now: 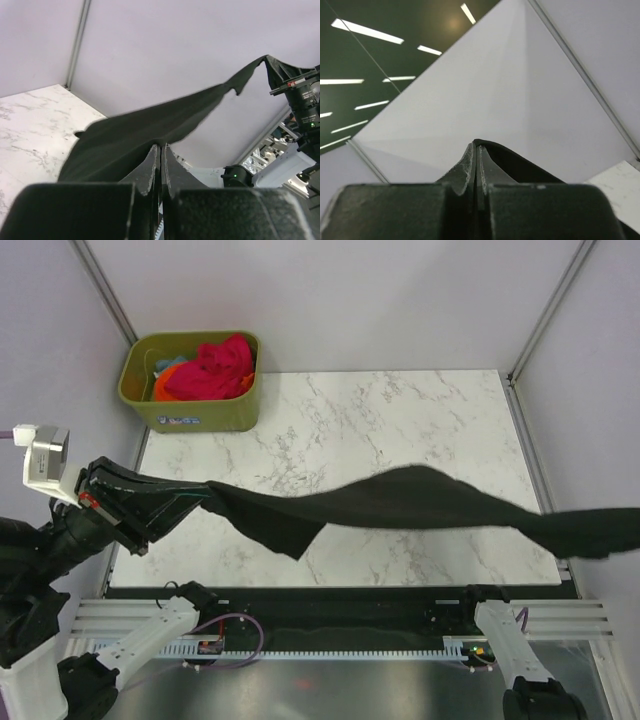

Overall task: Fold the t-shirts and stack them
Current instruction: Flatten the tshirt out, then fold the tshirt

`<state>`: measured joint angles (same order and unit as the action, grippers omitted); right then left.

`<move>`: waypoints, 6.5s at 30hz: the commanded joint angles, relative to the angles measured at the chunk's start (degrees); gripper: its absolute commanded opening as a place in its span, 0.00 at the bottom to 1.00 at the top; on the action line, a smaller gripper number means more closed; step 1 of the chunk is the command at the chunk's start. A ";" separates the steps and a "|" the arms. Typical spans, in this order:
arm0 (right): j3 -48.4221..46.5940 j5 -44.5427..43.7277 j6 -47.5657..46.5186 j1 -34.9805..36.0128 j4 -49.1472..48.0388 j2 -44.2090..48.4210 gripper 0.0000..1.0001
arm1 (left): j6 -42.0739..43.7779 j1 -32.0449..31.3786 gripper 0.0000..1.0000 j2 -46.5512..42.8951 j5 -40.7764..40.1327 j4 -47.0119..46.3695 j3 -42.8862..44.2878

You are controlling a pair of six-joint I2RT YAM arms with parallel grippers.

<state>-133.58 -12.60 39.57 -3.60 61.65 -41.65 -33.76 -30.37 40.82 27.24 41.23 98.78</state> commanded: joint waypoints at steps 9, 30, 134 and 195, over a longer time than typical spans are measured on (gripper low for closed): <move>27.46 3.72 -7.13 0.26 -17.50 -10.47 0.00 | 4.84 -0.13 0.02 11.99 -7.79 -3.17 -9.72; -3.46 4.43 -22.77 -2.38 -34.31 -57.33 0.00 | 19.08 12.70 0.02 59.84 -6.53 -21.44 34.22; 53.16 5.92 -14.00 1.13 -39.15 -65.83 0.00 | -0.96 7.08 0.19 51.29 -31.81 -10.83 -40.08; 75.31 11.46 8.68 7.02 -49.25 -56.79 0.02 | -4.12 2.16 0.32 45.32 -28.83 -14.51 -55.98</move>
<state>-56.40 -0.27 48.27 3.18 12.49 -100.29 -37.12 -27.88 86.52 2.50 25.43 44.60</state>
